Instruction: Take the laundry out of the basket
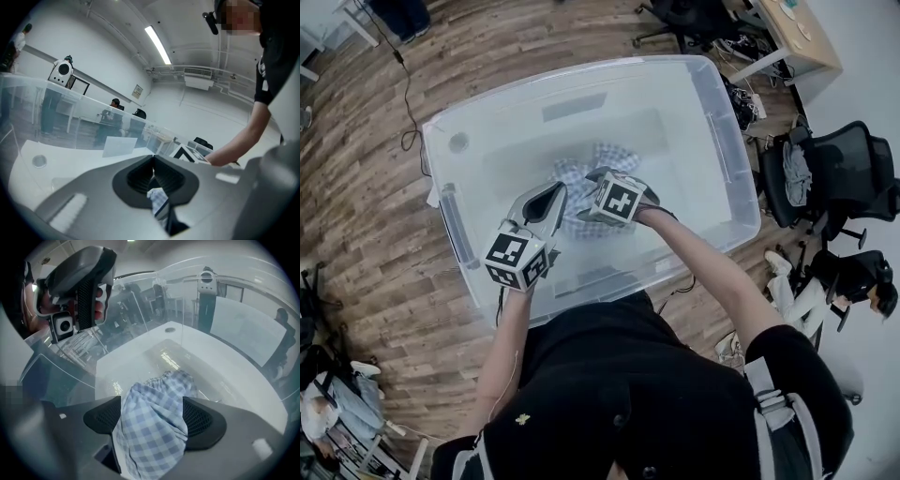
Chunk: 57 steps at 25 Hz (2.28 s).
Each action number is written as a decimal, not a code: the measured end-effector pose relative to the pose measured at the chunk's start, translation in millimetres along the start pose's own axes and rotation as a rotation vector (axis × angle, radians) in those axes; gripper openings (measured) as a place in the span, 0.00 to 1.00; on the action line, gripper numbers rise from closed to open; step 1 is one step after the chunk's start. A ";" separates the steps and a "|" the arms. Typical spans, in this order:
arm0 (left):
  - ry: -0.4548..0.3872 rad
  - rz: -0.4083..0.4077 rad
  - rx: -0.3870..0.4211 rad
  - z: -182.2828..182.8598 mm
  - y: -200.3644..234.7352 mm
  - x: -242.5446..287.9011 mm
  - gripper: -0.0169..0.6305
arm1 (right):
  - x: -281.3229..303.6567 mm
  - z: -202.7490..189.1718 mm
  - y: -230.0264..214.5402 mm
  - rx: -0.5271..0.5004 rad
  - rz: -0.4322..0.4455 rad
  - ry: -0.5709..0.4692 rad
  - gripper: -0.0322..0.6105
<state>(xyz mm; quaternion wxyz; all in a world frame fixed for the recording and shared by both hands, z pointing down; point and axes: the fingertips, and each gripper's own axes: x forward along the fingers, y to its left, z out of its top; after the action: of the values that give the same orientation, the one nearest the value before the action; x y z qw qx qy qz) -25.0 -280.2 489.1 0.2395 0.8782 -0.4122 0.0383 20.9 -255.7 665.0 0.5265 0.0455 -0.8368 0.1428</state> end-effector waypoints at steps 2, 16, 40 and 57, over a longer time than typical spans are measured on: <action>-0.005 0.002 -0.009 0.0 2.3 -0.4 0.04 | 6.6 -3.2 -4.3 -0.006 -0.005 0.020 0.70; -0.028 0.010 -0.047 2.2 9.4 -1.4 0.04 | 47.3 -38.4 -26.6 0.055 -0.054 0.110 0.92; -0.044 -0.003 -0.028 12.5 5.1 -7.8 0.04 | 65.0 -46.5 -15.1 0.047 -0.047 0.215 0.70; -0.087 -0.005 0.050 35.6 -5.8 -27.5 0.04 | 18.7 -11.4 -21.1 0.155 -0.054 0.090 0.42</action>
<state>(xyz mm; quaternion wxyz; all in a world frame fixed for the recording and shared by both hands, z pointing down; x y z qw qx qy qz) -43.4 -273.8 448.1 0.1995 0.8858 -0.4188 0.0096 27.3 -271.2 690.4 0.5621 0.1022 -0.7973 0.1948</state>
